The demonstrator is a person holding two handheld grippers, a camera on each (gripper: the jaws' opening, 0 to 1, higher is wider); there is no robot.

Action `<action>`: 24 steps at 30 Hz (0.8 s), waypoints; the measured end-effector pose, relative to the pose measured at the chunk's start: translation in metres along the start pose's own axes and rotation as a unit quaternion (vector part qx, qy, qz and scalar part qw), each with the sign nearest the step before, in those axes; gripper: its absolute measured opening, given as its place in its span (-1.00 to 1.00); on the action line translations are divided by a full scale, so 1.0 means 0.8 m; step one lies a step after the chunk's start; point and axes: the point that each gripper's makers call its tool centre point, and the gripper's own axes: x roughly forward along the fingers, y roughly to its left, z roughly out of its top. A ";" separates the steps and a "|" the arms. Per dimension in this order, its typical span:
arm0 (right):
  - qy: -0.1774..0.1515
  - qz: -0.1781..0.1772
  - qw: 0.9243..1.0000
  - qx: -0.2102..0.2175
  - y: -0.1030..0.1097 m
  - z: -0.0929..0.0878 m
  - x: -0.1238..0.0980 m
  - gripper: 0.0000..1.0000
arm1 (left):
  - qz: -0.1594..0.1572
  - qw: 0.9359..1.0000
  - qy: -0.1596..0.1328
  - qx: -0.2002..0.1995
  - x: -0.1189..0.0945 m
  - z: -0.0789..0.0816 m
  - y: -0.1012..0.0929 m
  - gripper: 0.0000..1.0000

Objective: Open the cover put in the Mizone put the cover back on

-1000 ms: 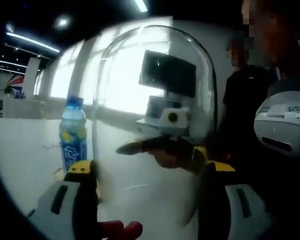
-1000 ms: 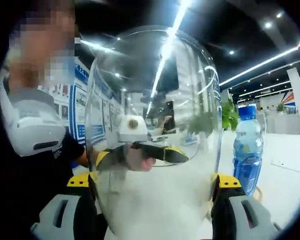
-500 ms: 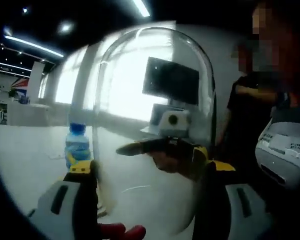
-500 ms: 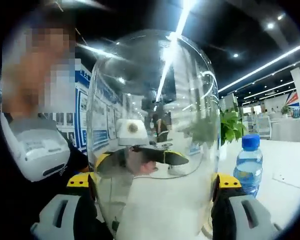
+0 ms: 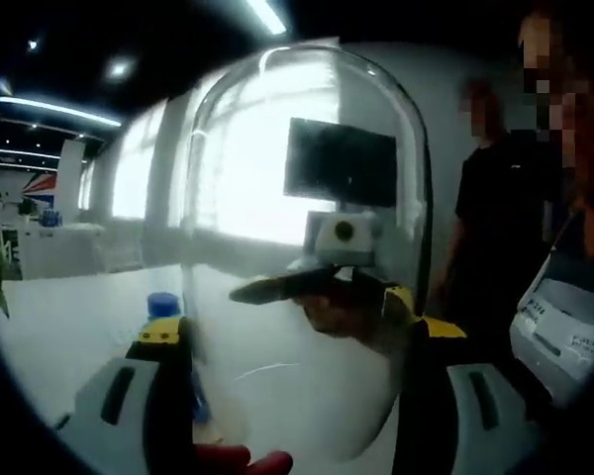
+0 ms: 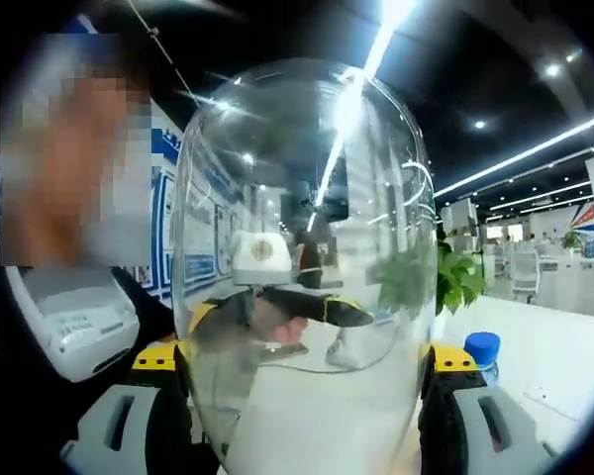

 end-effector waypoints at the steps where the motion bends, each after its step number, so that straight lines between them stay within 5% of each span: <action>1: -0.001 0.000 1.000 0.000 -0.001 0.003 0.001 0.79 | 0.001 1.000 0.000 0.000 0.001 0.004 0.001 0.51; 24: -0.014 -0.005 1.000 -0.019 -0.061 0.087 0.019 0.79 | 0.005 1.000 0.002 0.017 0.020 0.086 0.057 0.53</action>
